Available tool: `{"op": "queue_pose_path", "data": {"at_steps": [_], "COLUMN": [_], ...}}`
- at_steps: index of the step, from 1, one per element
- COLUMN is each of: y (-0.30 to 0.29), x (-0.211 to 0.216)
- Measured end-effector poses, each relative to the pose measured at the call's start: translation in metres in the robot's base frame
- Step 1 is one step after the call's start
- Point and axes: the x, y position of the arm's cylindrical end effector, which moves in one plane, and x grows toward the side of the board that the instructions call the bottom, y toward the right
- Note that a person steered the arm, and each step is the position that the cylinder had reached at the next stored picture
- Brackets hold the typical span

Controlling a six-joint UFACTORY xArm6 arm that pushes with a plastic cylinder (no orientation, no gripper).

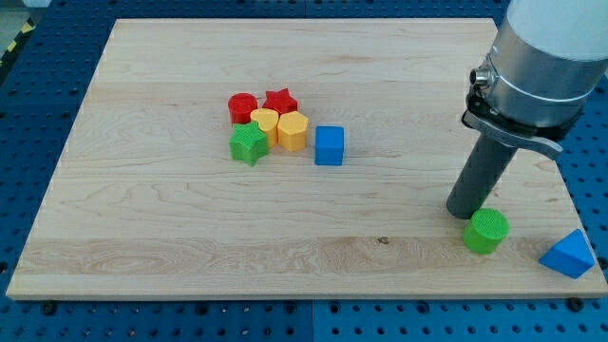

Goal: Move the green circle into the blue triangle

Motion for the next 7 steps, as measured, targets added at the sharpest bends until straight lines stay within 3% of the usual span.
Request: {"op": "queue_pose_path", "data": {"at_steps": [7], "y": [0.005], "x": [0.054]}}
